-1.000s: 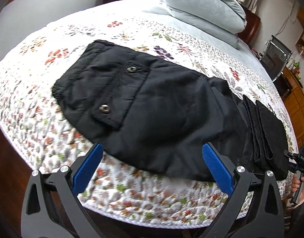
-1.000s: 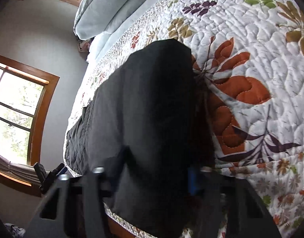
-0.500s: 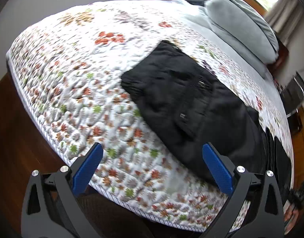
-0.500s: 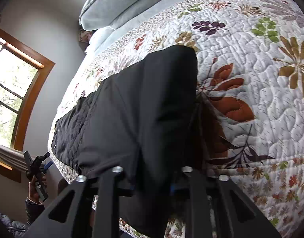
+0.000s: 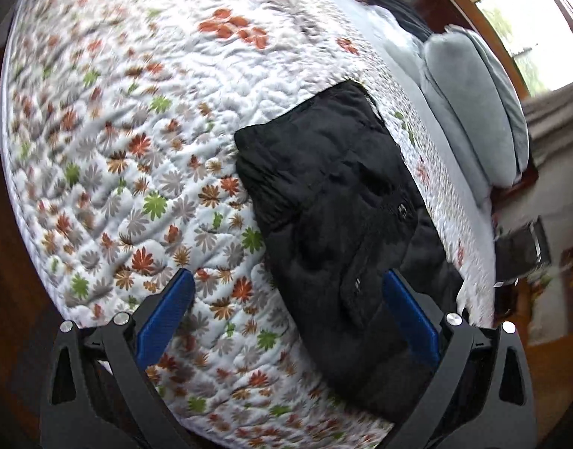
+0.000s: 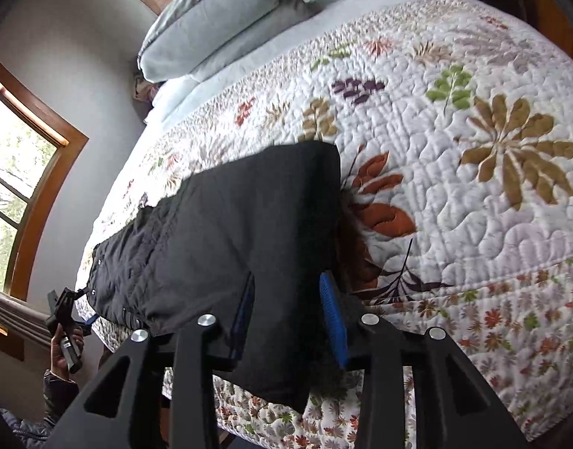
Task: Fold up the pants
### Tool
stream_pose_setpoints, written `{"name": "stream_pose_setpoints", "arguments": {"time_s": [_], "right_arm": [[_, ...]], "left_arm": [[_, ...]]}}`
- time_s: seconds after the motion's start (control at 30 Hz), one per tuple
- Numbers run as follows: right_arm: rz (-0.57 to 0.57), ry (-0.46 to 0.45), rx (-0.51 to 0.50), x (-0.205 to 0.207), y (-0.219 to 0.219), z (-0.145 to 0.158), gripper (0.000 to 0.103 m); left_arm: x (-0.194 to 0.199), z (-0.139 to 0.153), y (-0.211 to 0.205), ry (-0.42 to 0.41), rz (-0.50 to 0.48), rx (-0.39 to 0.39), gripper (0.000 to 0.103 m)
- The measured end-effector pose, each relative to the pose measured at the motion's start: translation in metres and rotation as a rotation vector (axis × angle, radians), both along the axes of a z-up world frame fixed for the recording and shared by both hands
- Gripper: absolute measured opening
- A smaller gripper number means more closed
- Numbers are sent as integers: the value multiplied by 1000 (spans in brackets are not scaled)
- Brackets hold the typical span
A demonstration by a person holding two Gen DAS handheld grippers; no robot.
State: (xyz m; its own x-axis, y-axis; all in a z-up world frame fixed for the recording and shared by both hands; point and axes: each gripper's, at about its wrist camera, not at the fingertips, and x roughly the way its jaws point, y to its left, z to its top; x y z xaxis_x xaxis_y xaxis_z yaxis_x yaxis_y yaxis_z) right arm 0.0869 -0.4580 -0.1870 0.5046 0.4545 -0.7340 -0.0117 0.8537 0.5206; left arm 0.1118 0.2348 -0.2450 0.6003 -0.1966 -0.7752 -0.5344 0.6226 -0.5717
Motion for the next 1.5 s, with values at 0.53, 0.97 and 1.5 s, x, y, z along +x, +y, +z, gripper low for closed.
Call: {"name": "stream_pose_setpoints", "arguments": {"time_s": [0.53,0.97,1.5], "right_arm": [[31,-20,-16,7,24,3,44],[47,-24,-12,9,34,0,44],[35,-16,15,12,34,-7,44]], "left_arm": [[4,-7,1,-91,6,-189,98],[29,-17,-19,-139,-20,-302,97],[41,-10,-35,-172,-80,-249,20]]}}
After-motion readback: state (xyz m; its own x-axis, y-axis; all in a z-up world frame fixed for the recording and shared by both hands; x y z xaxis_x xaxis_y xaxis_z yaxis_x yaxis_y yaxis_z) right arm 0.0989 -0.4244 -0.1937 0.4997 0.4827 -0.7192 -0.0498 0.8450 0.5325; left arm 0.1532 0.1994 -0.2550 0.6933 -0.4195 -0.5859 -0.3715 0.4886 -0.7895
